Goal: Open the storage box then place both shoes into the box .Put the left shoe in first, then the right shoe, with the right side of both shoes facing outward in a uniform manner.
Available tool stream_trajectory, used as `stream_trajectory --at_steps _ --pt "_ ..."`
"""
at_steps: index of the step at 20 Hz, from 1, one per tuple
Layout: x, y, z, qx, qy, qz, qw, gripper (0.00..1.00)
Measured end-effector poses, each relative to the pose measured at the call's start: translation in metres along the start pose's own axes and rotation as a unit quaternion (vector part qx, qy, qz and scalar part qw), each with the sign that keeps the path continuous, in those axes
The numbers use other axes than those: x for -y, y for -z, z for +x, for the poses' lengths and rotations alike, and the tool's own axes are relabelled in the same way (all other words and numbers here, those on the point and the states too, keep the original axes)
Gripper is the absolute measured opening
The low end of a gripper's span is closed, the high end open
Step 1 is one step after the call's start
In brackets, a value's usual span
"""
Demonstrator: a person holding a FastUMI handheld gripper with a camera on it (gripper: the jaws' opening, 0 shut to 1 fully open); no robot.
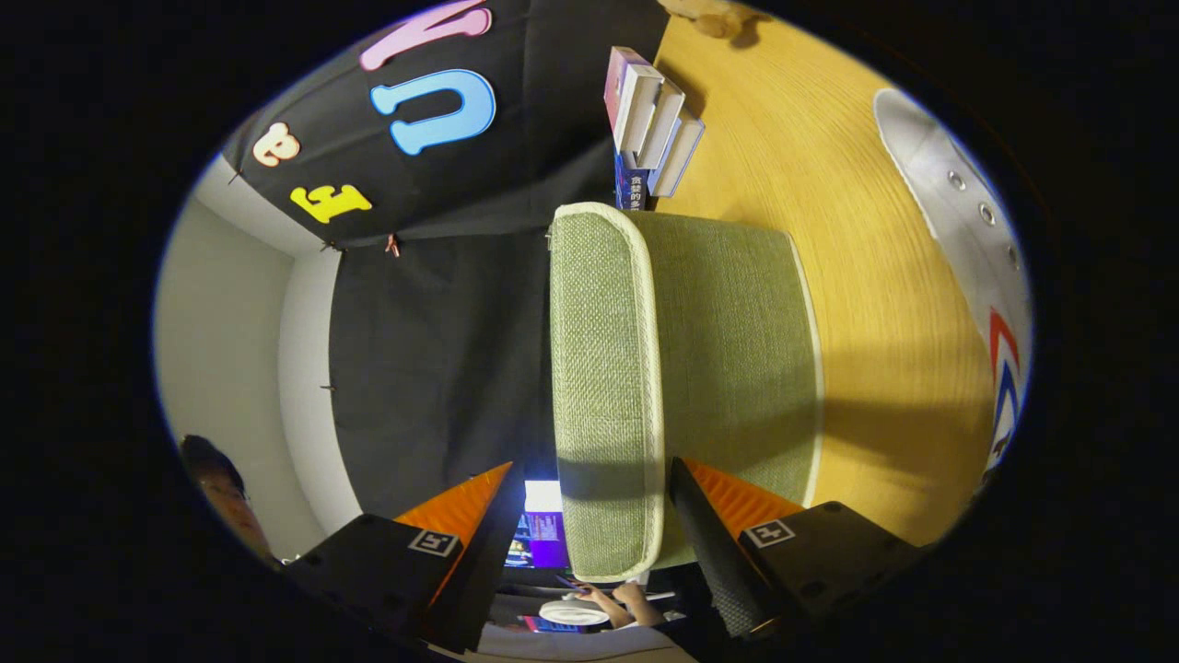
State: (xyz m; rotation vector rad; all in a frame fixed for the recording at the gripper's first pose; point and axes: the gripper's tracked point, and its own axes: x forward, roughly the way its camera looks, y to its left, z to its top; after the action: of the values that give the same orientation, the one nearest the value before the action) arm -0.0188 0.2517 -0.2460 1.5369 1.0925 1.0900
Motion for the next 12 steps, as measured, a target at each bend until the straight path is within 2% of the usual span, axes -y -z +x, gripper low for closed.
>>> stream_trajectory --at_steps 2,3,5,6,9,12 --pt "0.009 0.001 0.0 -0.007 -0.005 0.005 1.0 0.88" --pt "0.011 0.0 -0.001 -0.009 -0.012 0.012 1.0 0.75" --pt "0.009 0.001 -0.004 -0.011 -0.036 0.022 0.999 0.57" --pt "0.009 0.006 -0.001 -0.016 -0.042 0.01 0.999 0.55" --pt "0.001 -0.004 -0.007 0.005 -0.054 -0.012 0.998 0.05" --pt "-0.009 -0.002 -0.009 0.013 -0.043 -0.023 0.999 0.05"
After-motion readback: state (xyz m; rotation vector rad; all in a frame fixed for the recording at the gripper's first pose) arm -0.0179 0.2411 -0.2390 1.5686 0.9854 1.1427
